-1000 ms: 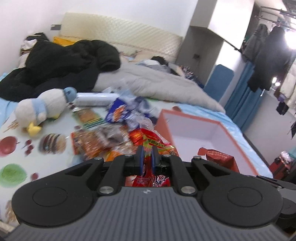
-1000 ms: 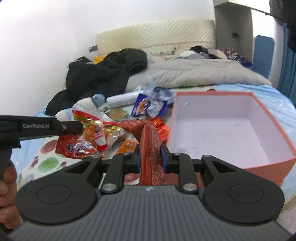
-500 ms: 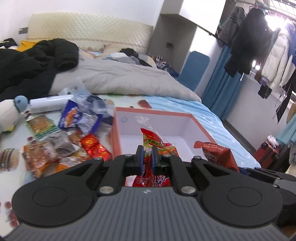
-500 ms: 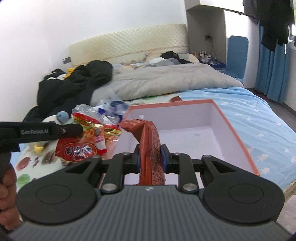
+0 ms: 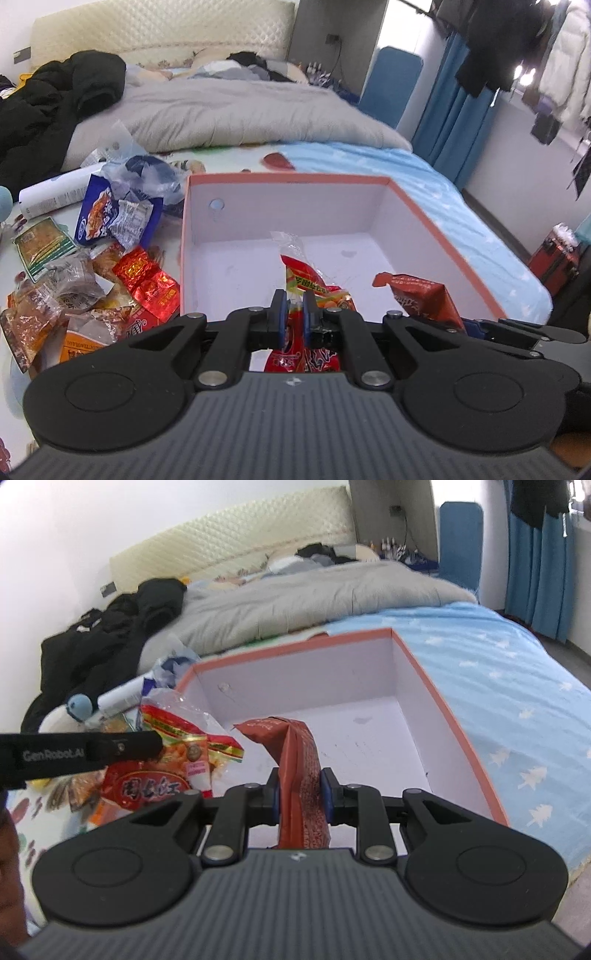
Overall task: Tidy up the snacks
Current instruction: 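Carry both snacks into the pink box and open both grippers, then withdraw both tools from the box back toward the snack pile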
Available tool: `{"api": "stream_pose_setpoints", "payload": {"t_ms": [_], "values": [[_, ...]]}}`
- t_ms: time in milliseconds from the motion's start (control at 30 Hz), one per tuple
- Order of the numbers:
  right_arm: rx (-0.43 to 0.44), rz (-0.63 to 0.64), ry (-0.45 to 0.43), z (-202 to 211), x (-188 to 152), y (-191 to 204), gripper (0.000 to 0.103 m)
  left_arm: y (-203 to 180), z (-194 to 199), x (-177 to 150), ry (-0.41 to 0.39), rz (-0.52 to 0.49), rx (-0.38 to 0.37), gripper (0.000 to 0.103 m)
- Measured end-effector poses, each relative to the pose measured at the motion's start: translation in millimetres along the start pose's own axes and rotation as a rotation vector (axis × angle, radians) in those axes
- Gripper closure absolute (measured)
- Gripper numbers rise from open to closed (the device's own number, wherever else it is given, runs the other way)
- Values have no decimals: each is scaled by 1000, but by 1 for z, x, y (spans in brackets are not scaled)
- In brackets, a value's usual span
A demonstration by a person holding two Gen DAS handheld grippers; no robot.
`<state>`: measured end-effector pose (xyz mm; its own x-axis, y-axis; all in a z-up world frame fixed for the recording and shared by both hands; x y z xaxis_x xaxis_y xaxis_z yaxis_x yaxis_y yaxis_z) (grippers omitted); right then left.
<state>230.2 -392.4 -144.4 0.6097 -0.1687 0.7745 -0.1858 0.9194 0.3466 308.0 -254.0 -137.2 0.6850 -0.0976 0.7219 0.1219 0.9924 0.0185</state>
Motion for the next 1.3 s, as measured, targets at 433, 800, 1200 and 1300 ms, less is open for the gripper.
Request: {"api": "stream_pose_setpoints", "payload": {"t_ms": [433, 800, 1200, 1300], "values": [[56, -41, 52, -26, -2, -16, 54, 9, -7, 3, 15, 43, 30, 46], [54, -25, -21, 13, -4, 17, 48, 24, 62, -5, -70, 6, -3, 46], [86, -2, -100, 61, -13, 76, 48, 68, 132, -24, -104, 24, -11, 46], [97, 12, -112, 70, -15, 91, 48, 78, 147, -32, -108, 33, -11, 46]]}}
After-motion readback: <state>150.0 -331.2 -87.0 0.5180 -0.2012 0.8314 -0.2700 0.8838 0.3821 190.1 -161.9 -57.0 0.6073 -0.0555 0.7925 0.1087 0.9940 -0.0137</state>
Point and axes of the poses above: each gripper's, at about its wrist camera, not at the fingertips, and z roughly against the way its jaws point, y to its left, x to its top, the point moved 3 cm from there along -z, roughly the way its jaws point, and after that the axes turned 15 degrees about x, right-handed, at the moved point
